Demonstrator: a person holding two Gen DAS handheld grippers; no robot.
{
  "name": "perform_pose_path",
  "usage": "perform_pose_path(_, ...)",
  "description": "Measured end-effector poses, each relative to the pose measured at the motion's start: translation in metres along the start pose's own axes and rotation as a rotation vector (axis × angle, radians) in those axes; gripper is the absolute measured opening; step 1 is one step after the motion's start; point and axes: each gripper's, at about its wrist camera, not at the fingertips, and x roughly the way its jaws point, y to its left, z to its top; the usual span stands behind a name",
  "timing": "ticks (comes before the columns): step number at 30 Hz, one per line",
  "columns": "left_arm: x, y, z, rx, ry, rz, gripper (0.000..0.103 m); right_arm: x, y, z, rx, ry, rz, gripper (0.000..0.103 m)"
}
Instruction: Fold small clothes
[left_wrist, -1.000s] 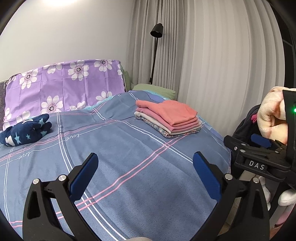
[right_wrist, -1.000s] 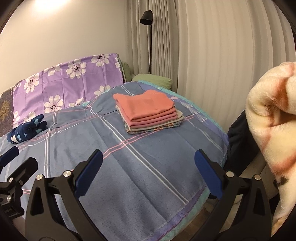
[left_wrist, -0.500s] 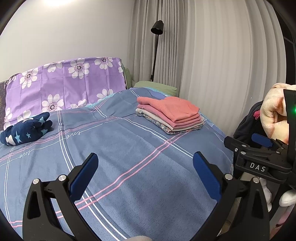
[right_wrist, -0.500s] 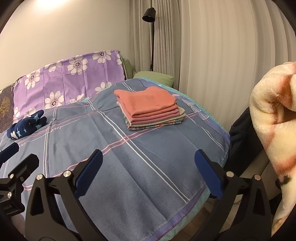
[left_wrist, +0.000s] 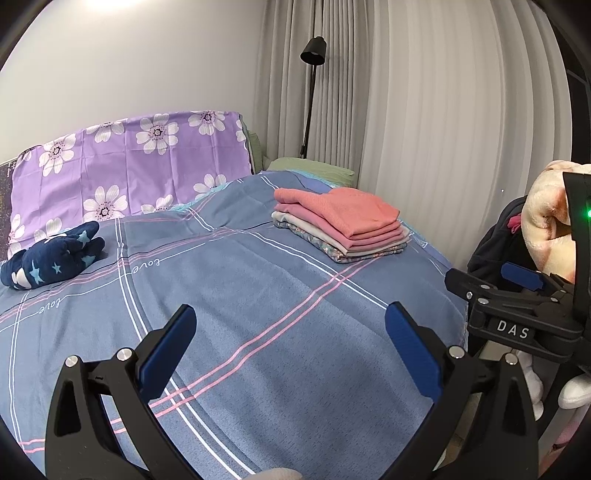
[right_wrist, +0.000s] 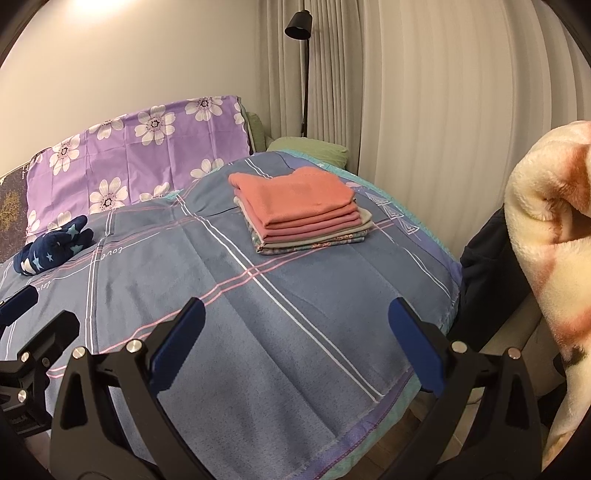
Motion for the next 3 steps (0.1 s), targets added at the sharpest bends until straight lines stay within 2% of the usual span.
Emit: perform_pose_path(3, 0.0, 0.0003, -0.0013, 0.003, 0.005, 0.001, 0.102, 0.0005, 0.0, 0.0, 0.001, 0.001, -0.001, 0.101)
